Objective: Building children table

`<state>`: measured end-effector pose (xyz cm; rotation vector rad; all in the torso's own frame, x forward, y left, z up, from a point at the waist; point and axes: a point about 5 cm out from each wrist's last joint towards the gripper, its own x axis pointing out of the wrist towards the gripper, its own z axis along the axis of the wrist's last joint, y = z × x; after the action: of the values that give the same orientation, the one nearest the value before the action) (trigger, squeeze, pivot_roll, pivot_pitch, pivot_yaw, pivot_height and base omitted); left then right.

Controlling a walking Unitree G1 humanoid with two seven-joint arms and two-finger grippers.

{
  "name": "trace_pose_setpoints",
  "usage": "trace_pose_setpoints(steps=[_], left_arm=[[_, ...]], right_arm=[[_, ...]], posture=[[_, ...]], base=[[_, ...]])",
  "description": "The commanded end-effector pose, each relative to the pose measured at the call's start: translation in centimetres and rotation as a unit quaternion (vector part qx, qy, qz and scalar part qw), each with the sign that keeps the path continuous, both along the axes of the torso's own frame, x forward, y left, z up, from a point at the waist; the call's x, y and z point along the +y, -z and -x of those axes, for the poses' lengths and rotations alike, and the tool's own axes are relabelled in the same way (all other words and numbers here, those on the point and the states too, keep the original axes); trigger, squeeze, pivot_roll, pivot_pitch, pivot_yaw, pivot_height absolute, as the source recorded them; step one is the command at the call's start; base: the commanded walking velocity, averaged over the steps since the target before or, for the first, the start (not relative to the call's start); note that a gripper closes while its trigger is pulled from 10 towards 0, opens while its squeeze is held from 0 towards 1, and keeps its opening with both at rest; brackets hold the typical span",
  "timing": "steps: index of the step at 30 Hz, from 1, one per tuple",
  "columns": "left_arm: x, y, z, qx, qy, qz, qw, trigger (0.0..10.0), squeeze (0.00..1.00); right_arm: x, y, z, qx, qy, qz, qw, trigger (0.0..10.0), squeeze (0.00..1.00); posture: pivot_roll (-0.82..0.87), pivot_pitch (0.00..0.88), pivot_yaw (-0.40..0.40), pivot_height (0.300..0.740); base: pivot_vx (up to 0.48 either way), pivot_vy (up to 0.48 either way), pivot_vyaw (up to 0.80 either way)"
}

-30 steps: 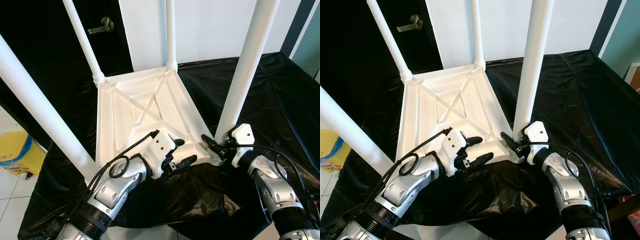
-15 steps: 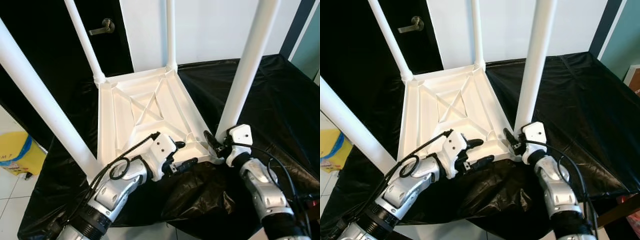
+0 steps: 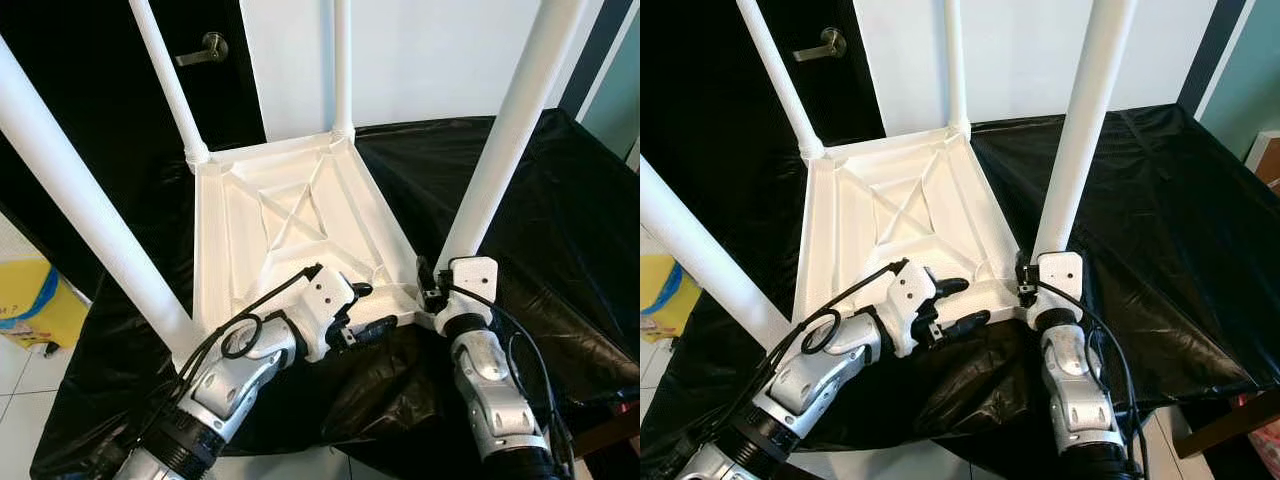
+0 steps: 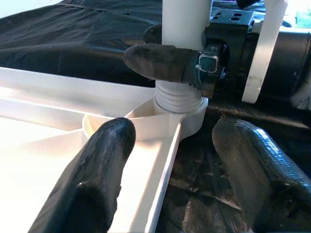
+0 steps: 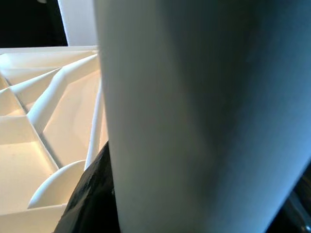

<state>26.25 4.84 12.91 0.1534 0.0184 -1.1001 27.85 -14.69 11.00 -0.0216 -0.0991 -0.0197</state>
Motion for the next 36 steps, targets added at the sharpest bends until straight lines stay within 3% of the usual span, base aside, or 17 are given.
trace_pose_setpoints(steps=[1, 15, 16, 18, 19, 25, 30, 31, 32, 36], left_arm=[[-0.2, 0.1, 0.7, 0.009, 0.072, -0.008, 0.997, 10.0, 0.00], [0.2, -0.4, 0.1, 0.001, 0.059, -0.007, 0.998, 10.0, 0.00], [0.2, -0.4, 0.1, 0.000, 0.057, -0.007, 0.998, 10.0, 0.00], [0.2, -0.4, 0.1, 0.000, 0.057, -0.007, 0.998, 10.0, 0.00], [0.2, -0.5, 0.1, 0.000, 0.057, -0.006, 0.998, 10.0, 0.00], [0.2, -0.5, 0.4, 0.003, 0.055, -0.003, 0.998, 10.0, 0.00], [0.4, -0.3, 0.9, 0.008, 0.059, -0.005, 0.998, 10.0, 0.00], [0.5, -0.3, 1.0, 0.010, 0.060, -0.006, 0.998, 10.0, 0.00], [0.6, -0.3, 1.1, 0.012, 0.064, -0.007, 0.998, 10.0, 0.00], [0.6, -0.4, 1.2, 0.014, 0.067, -0.008, 0.998, 10.0, 0.00]], right_arm=[[0.1, 1.5, 0.5, 0.041, 0.015, -0.008, 0.999, 10.0, 0.00], [-0.3, 0.5, 0.4, 0.027, 0.043, 0.002, 0.999, 10.0, 0.00], [-0.4, 0.4, 0.4, 0.026, 0.044, 0.003, 0.999, 10.0, 0.22], [-0.4, 0.4, 0.4, 0.026, 0.044, 0.003, 0.999, 10.0, 0.22], [-0.5, 0.3, 0.4, 0.024, 0.045, 0.003, 0.999, 10.0, 1.00], [-0.8, -0.5, 1.0, -0.002, 0.010, -0.004, 1.000, 10.0, 1.00], [-2.2, -1.4, 1.5, -0.027, -0.038, 0.005, 0.999, 10.0, 1.00], [-2.8, -1.7, 1.5, -0.031, -0.060, 0.011, 0.998, 10.0, 0.84], [-3.4, -2.0, 1.3, -0.032, -0.101, 0.021, 0.994, 10.0, 0.00], [-3.7, -2.2, 1.1, -0.031, -0.128, 0.028, 0.991, 10.0, 0.00]], posture=[[-0.20, 0.000, 0.039, 0.740], [-0.19, 0.000, 0.027, 0.740], [-0.19, 0.000, 0.026, 0.740], [-0.19, 0.000, 0.026, 0.740], [-0.19, 0.000, 0.026, 0.740], [-0.18, 0.000, 0.025, 0.740], [-0.18, 0.003, 0.031, 0.740], [-0.19, 0.009, 0.033, 0.740], [-0.19, 0.020, 0.040, 0.740], [-0.19, 0.022, 0.042, 0.740]], base=[[0.000, 0.000, 0.00], [0.000, 0.000, 0.00], [0.000, 0.000, 0.00], [0.000, 0.000, 0.00], [0.000, 0.000, 0.00], [0.000, 0.000, 0.00], [0.000, 0.000, 0.00], [0.000, 0.000, 0.00], [0.000, 0.000, 0.00], [0.000, 0.000, 0.00]])
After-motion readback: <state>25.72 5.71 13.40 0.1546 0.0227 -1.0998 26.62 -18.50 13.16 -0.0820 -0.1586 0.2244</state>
